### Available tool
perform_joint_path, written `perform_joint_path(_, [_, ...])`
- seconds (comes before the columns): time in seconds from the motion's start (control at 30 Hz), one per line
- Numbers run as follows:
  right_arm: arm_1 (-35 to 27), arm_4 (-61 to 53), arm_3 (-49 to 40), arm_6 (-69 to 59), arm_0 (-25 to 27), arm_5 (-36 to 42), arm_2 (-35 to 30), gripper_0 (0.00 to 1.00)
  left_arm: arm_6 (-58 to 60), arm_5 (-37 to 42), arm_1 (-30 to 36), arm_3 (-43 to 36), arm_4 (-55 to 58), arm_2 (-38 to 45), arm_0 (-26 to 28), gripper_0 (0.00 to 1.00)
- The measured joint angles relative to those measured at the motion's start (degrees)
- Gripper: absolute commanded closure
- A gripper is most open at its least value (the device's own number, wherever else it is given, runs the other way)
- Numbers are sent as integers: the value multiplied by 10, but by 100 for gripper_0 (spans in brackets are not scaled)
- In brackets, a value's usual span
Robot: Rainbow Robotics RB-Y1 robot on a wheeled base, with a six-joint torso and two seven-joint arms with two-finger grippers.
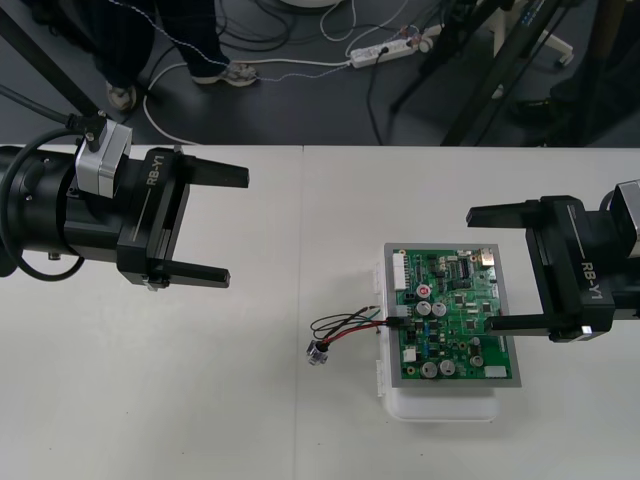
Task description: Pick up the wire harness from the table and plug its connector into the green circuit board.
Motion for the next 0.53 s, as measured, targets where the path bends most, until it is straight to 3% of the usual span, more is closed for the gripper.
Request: perform_joint_path(0.53, [0,0,0,0,0,0,0,0,0,0,0,0,0,0,0,0])
